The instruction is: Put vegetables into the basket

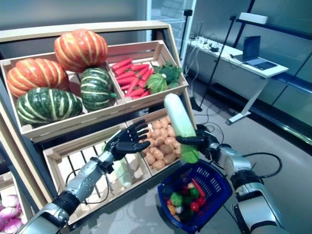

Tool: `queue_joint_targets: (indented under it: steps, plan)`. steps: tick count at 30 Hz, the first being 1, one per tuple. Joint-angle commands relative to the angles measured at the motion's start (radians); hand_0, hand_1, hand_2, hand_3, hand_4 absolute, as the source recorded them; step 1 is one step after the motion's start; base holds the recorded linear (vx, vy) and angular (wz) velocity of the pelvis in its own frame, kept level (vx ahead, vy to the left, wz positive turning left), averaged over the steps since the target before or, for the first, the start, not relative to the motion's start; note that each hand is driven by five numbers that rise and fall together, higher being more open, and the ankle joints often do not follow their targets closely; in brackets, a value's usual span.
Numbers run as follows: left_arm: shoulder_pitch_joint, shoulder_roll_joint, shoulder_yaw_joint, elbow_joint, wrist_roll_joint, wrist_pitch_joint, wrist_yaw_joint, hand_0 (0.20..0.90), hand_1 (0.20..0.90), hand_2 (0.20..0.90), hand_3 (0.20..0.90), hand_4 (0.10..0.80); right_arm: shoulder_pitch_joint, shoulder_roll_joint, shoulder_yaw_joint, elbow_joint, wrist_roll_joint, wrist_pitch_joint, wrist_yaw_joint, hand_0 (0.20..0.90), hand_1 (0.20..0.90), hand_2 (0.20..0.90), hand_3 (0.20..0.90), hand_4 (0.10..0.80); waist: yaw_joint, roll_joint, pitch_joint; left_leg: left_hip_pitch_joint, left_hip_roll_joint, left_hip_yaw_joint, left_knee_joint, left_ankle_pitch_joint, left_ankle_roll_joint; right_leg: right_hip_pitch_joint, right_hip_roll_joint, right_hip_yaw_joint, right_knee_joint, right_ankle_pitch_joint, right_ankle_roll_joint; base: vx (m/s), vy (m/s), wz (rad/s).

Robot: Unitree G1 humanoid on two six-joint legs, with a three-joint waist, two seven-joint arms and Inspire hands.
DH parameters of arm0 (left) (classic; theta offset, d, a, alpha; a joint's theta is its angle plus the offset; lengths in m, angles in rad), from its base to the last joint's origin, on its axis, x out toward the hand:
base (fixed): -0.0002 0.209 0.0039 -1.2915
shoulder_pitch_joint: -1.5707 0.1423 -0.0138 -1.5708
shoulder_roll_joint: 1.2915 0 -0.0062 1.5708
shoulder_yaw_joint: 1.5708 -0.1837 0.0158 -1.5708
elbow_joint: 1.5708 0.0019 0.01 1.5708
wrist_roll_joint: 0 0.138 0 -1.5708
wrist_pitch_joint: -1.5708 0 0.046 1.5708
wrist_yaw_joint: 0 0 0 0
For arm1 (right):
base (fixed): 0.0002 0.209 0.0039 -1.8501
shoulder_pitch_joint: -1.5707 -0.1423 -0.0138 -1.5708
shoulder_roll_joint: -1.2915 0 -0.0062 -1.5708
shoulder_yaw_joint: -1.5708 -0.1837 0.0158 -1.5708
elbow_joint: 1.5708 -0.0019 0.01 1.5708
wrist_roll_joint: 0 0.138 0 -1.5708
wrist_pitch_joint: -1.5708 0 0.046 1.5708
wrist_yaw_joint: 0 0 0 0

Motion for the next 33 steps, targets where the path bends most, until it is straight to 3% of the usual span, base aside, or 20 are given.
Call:
queue_joint_targets:
  steps: [1, 5, 7, 8, 10, 13, 18, 20, 24, 29, 33]
  plan:
    - [-0.108, 0.042, 0.072, 0.013, 0.125, -0.13, 0.028, 0.9, 0.9, 0.9, 0.9, 0.8, -0.056, -0.084, -0.091, -0.001, 0.096, -0.15, -0.025, 0.3, 0.3, 0.3, 0.3, 0.4, 0.024, 0.027, -0.016, 0.054, 0.004, 0.007, 0.01, -0.113, 0.009, -0.048, 0.031, -0.008, -0.007, 0.072, -0.034, 0.016, -0.022, -0.15]
    - [-0.139, 0.135, 0.067, 0.024, 0.383, -0.227, 0.158, 0.9, 0.9, 0.9, 0.9, 0.8, 0.035, -0.084, -0.156, 0.047, 0.126, -0.142, -0.028, 0.3, 0.3, 0.3, 0.3, 0.4, 0.009, 0.032, -0.009, 0.056, 0.003, 0.03, 0.015, -0.113, 0.011, -0.053, 0.032, 0.002, -0.004, 0.073, -0.03, 0.036, -0.021, -0.21]
    - [-0.184, 0.227, 0.043, 0.017, 0.63, -0.303, 0.285, 0.9, 0.9, 0.9, 0.9, 0.8, 0.102, -0.071, -0.209, 0.12, 0.164, -0.149, -0.026, 0.3, 0.3, 0.3, 0.3, 0.4, 0.001, 0.039, -0.001, 0.057, 0.0, 0.044, 0.025, -0.115, 0.015, -0.057, 0.031, 0.008, 0.007, 0.069, -0.028, 0.041, -0.018, -0.1]
    - [-0.189, 0.235, 0.037, 0.015, 0.637, -0.307, 0.301, 0.9, 0.9, 0.9, 0.9, 0.8, 0.107, -0.069, -0.215, 0.126, 0.166, -0.152, -0.023, 0.3, 0.3, 0.3, 0.3, 0.4, 0.001, 0.039, 0.001, 0.056, 0.0, 0.045, 0.03, -0.116, 0.016, -0.057, 0.031, 0.009, 0.01, 0.068, -0.028, 0.026, -0.02, -0.14]
    - [-0.236, 0.312, 0.0, 0.001, 0.846, -0.336, 0.406, 0.9, 0.9, 0.9, 0.9, 0.8, 0.131, -0.056, -0.244, 0.166, 0.199, -0.134, -0.033, 0.3, 0.3, 0.3, 0.3, 0.4, -0.004, 0.043, 0.014, 0.037, 0.001, 0.052, 0.077, -0.133, 0.019, -0.076, 0.029, 0.016, 0.047, 0.052, -0.032, -0.013, -0.025, -0.13]
    - [-0.36, 0.425, -0.087, 0.014, 1.0, -0.352, 0.523, 0.9, 0.9, 0.9, 0.9, 0.8, 0.132, -0.054, -0.261, 0.23, 0.216, -0.137, -0.036, 0.3, 0.3, 0.3, 0.3, 0.4, -0.005, 0.05, 0.065, -0.051, 0.022, 0.034, 0.213, -0.169, 0.014, -0.154, 0.016, 0.009, 0.157, 0.02, -0.044, -0.136, -0.049, -0.07]
    - [-0.552, 0.551, -0.267, 0.008, 1.253, -0.327, 0.691, 0.9, 0.9, 0.9, 0.9, 0.8, 0.078, -0.045, -0.228, 0.345, 0.257, -0.149, -0.044, 0.3, 0.3, 0.3, 0.3, 0.4, 0.007, 0.07, 0.167, -0.203, 0.042, -0.028, 0.406, -0.222, 0.003, -0.272, -0.018, -0.024, 0.33, -0.037, -0.058, -0.173, -0.037, -0.02]
    - [-0.594, 0.577, -0.31, -0.001, 1.299, -0.317, 0.717, 0.9, 0.9, 0.9, 0.9, 0.8, 0.058, -0.049, -0.222, 0.361, 0.27, -0.141, -0.057, 0.3, 0.3, 0.3, 0.3, 0.4, 0.011, 0.072, 0.183, -0.243, 0.045, -0.039, 0.446, -0.227, 0.003, -0.3, -0.025, -0.028, 0.359, -0.042, -0.063, -0.145, -0.039, 0.09]
    - [-0.769, 0.628, -0.48, -0.03, 1.374, -0.255, 0.759, 0.9, 0.9, 0.9, 0.9, 0.8, -0.03, -0.071, -0.223, 0.43, 0.328, -0.147, -0.146, 0.3, 0.3, 0.3, 0.3, 0.4, 0.018, 0.092, 0.256, -0.388, 0.062, -0.081, 0.619, -0.29, 0.004, -0.419, -0.061, -0.048, 0.523, -0.092, -0.079, -0.181, -0.029, 0.21]
    - [-0.882, 0.646, -0.594, -0.047, 1.401, -0.208, 0.748, 0.9, 0.9, 0.9, 0.9, 0.8, -0.14, -0.11, -0.21, 0.484, 0.357, -0.095, -0.168, 0.3, 0.3, 0.3, 0.3, 0.4, 0.029, 0.118, 0.31, -0.533, 0.088, -0.098, 0.807, -0.37, 0.013, -0.556, -0.115, -0.061, 0.736, -0.164, -0.096, -0.143, 0.025, 0.22]
    - [-0.935, 0.66, -0.649, -0.057, 1.415, -0.177, 0.737, 0.9, 0.9, 0.9, 0.9, 0.8, -0.175, -0.132, -0.204, 0.511, 0.38, -0.054, -0.18, 0.3, 0.3, 0.3, 0.3, 0.4, 0.034, 0.127, 0.328, -0.605, 0.098, -0.119, 0.941, -0.444, 0.007, -0.639, -0.154, -0.042, 0.877, -0.225, -0.091, -0.038, 0.018, 0.18]
